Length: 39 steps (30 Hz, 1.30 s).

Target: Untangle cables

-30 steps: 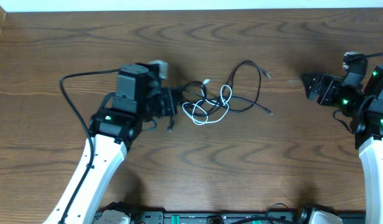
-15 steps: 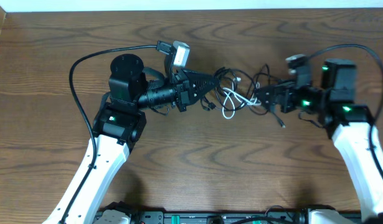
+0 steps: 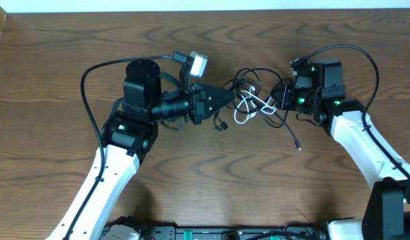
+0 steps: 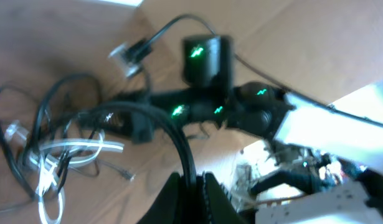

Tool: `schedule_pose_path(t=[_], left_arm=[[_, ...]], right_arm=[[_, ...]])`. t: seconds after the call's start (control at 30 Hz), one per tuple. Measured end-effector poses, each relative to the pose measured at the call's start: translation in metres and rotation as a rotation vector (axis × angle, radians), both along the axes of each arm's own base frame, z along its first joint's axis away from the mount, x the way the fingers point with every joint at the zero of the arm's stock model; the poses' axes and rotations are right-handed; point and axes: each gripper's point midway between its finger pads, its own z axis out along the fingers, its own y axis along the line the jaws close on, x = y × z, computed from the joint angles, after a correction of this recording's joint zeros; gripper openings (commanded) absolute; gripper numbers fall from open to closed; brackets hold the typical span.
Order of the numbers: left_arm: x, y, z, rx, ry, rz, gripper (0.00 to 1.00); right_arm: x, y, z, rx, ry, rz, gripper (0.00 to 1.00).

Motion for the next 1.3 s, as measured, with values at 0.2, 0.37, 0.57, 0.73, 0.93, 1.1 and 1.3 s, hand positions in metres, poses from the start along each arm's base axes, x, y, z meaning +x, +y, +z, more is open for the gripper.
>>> schedule_pose_path(t=[0.2, 0.37, 0.57, 0.73, 0.93, 1.1, 1.3], left_arm=[[0.012, 0.023, -0.059, 0.225, 0.107, 0.159, 0.08], [0.012, 0.007, -0.073, 0.268, 0.081, 0.129, 0.08], [0.020, -0.011, -0.058, 0.222, -0.023, 0.108, 0.08], [0.038, -0.016, -0.028, 0.130, -0.116, 0.165, 0.08], [0.041, -0.018, -0.037, 0.130, -0.014, 0.226, 0.08], [0.028, -0.054, -0.062, 0.161, 0.025, 0.156, 0.13], [0.049, -0.091, -0.056, 0.076, -0.067, 0.224, 0.68]], right_arm=[[0.011, -0.007, 0.076, 0.043, -0.200, -0.019, 0.01], [-0.005, 0.007, 0.157, 0.147, -0.351, 0.033, 0.01], [-0.056, 0.022, 0.095, 0.106, 0.005, 0.050, 0.01], [-0.083, 0.019, 0.071, 0.052, 0.141, 0.057, 0.01], [-0.078, 0.010, 0.067, -0.011, 0.118, 0.040, 0.01], [-0.086, 0.005, 0.054, -0.050, 0.177, 0.028, 0.01], [-0.093, 0.000, 0.037, -0.086, 0.259, 0.009, 0.01]])
